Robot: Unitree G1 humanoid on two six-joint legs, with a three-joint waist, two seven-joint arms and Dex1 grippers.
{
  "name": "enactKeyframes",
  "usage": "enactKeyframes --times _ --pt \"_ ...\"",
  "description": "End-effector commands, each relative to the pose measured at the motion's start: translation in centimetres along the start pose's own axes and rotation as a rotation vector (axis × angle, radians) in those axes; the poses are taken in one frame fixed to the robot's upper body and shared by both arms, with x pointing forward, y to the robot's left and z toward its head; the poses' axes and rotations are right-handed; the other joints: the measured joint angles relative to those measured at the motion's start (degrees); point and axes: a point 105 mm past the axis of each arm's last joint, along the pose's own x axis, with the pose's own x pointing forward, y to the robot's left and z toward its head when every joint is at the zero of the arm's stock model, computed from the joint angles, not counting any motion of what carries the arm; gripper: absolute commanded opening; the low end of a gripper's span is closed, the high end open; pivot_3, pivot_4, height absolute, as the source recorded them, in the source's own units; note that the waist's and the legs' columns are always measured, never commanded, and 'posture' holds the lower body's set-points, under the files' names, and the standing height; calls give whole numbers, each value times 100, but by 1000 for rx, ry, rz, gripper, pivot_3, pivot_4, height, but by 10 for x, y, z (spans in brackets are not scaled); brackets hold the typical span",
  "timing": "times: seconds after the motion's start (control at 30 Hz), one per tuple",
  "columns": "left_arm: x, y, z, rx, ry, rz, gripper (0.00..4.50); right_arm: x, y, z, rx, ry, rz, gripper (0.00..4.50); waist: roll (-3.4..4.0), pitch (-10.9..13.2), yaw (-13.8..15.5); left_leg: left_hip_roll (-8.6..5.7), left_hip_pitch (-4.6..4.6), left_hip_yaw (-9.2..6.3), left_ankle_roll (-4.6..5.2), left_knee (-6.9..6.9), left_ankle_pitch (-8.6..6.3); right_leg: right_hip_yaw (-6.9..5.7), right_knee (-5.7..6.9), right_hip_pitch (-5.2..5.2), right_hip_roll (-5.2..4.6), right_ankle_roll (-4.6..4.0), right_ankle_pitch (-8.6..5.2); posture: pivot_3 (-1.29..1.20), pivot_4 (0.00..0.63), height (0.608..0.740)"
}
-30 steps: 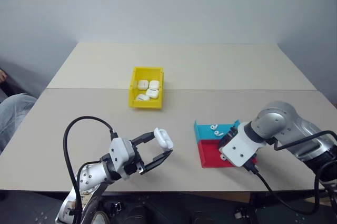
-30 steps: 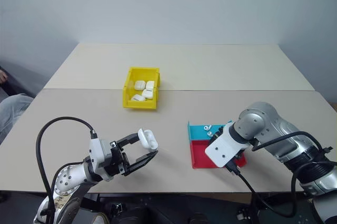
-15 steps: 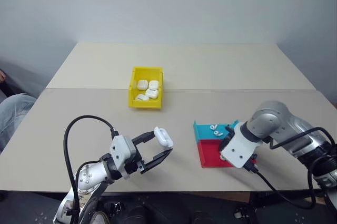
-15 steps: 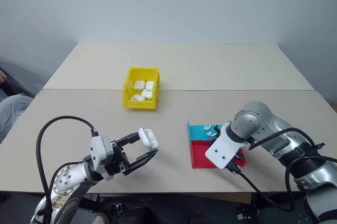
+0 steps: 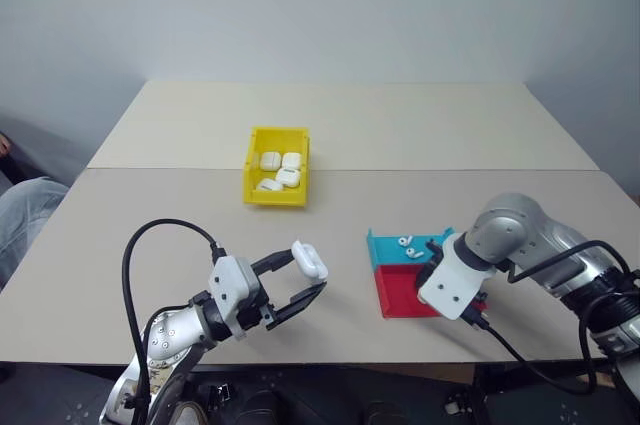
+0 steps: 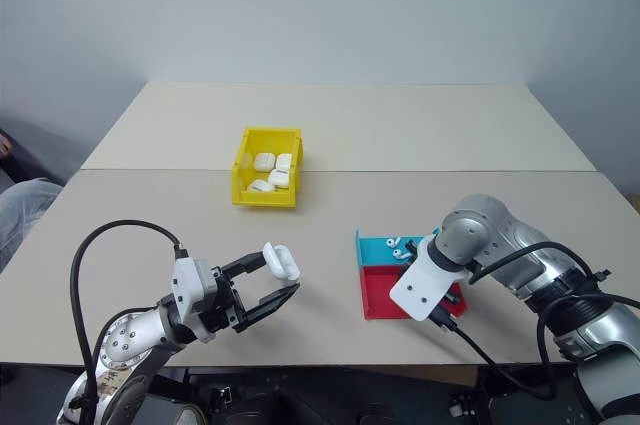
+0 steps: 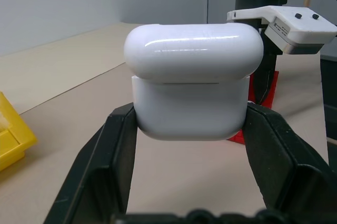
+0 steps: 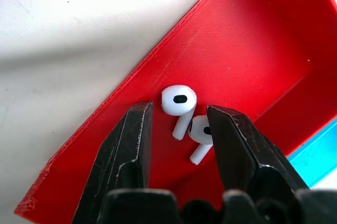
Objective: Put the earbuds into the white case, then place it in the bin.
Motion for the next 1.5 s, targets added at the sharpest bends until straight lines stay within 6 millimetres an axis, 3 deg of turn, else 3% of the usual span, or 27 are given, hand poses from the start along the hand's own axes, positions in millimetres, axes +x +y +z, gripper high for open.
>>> enactKeyframes --times 0.03,0.57,0.87,1.0,1.37,1.5 --pt "1 -2 12 37 -30 -9 2729 -3 -1 2 -33 11 18 2059 0 0 2 0 0 0 0 0 0 0 0 0 0 0 0 0 150 740" --pt "0 -3 8 40 -12 0 2729 4 3 6 -39 -9 37 2059 0 0 4 0 1 0 0 0 0 0 0 1 0 0 0 0 150 740" --pt "1 -1 7 47 -1 -1 2729 6 2 -1 -41 32 21 2059 -1 0 2 0 16 1 0 0 0 0 0 14 0 0 0 0 150 740" --pt "1 0 7 49 3 -1 2729 6 2 -1 -48 32 20 1170 -1 -1 -2 1 19 1 0 0 0 0 0 16 0 -1 0 0 150 740" --pt "1 1 8 48 -1 3 2729 6 -1 -2 -48 42 2 1170 -11 -8 -2 2 24 2 0 -1 0 1 0 21 0 -1 0 0 150 740" --pt "2 1 14 52 -27 -2 2729 -12 -5 10 20 -52 -57 1170 -12 -8 2 2 23 2 0 -1 0 1 0 19 0 -1 0 0 150 740"
